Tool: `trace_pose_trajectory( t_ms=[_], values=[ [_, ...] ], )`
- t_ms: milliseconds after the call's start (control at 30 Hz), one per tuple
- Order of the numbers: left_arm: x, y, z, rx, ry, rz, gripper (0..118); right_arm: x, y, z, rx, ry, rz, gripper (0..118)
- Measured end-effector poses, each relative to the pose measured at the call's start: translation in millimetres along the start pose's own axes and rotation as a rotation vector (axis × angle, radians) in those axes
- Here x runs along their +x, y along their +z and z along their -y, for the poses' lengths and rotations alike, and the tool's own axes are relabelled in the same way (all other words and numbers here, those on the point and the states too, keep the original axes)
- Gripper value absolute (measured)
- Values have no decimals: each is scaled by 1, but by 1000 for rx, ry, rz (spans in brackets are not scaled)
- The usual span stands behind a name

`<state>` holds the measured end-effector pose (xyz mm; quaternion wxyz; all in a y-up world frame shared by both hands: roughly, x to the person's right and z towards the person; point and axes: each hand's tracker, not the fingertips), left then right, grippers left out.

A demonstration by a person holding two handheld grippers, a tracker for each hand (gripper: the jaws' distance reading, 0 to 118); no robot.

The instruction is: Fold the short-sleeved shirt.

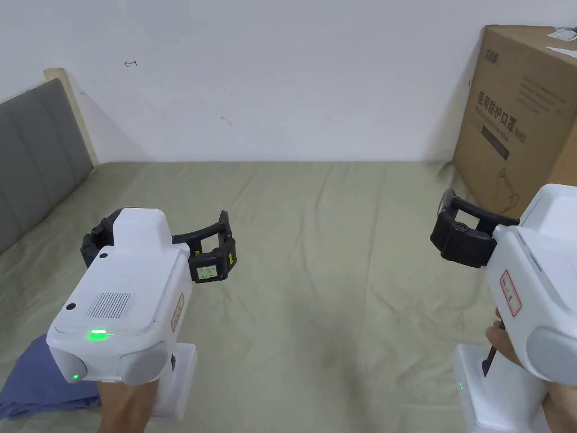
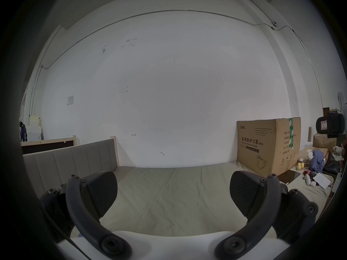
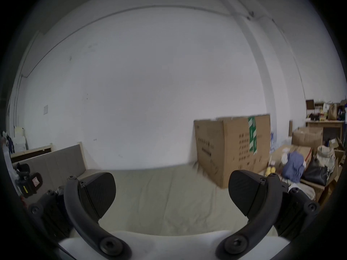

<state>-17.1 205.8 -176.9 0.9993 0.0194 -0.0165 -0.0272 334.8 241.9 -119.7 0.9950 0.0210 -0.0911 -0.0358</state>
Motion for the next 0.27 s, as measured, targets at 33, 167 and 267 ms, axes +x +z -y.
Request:
trace_pose_trajectory(
  t_ms=[33,167,267],
  values=[
    [0,-1,1,1,-1,-1,118,0,1,1,7,9,-3,118],
    [-1,-2,0,-1,-1,1,118,2,0,0,-1,17,-24,118],
    [-1,-2,0,0,-2,0,118,1,-1,0,-5,17,-42,118]
  ],
)
